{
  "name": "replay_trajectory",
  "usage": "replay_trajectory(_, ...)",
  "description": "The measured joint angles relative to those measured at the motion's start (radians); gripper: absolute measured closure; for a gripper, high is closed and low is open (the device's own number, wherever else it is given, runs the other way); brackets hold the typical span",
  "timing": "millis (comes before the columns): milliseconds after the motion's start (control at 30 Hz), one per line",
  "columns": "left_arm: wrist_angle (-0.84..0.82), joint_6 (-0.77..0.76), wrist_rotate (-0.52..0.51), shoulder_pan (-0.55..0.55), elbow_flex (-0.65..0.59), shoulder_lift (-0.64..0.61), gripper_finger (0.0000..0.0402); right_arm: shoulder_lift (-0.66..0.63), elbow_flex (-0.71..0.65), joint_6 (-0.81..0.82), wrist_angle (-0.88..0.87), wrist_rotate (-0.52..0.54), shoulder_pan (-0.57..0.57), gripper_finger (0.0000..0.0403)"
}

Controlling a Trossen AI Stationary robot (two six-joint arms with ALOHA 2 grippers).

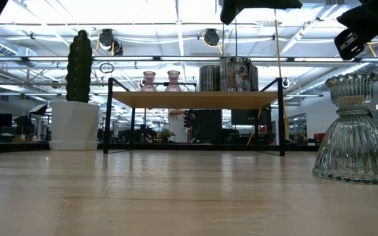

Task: Pick & Place candle stick holders
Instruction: Put the green glass candle holder on the shelf

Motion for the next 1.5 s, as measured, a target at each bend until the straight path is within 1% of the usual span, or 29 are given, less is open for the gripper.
replay_trajectory(167, -0.004, 0.005, 0.0, -0.012, 0.001, 0.011, 0.0206, -0.027, -0.02, 0.001, 0.02, 0.001, 0.0, 0.0403)
replay_trajectory(267, 0.005, -0.003, 0.005, -0.024, 0.001, 0.045, 0.0206, -0.028, -0.022, 0.001, 0.031, 0.001, 0.0, 0.0403)
replay_trajectory(433, -0.016, -0.067, 0.006, -0.045, 0.0, 0.092, 0.0206, -0.028, -0.023, 0.008, 0.029, 0.0, 0.0, 0.0403)
replay_trajectory(533, 0.01, -0.114, 0.005, -0.053, 0.0, 0.112, 0.0206, -0.03, -0.023, 0.009, 0.03, -0.001, 0.0, 0.0403)
replay_trajectory(867, 0.022, -0.193, -0.009, -0.04, 0.001, 0.137, 0.0206, -0.03, -0.023, 0.027, 0.033, -0.002, 0.0, 0.0403)
replay_trajectory(1500, 0.021, -0.258, 0.003, -0.037, 0.0, 0.185, 0.0206, -0.03, -0.023, 0.035, 0.03, -0.002, 0.0, 0.0403)
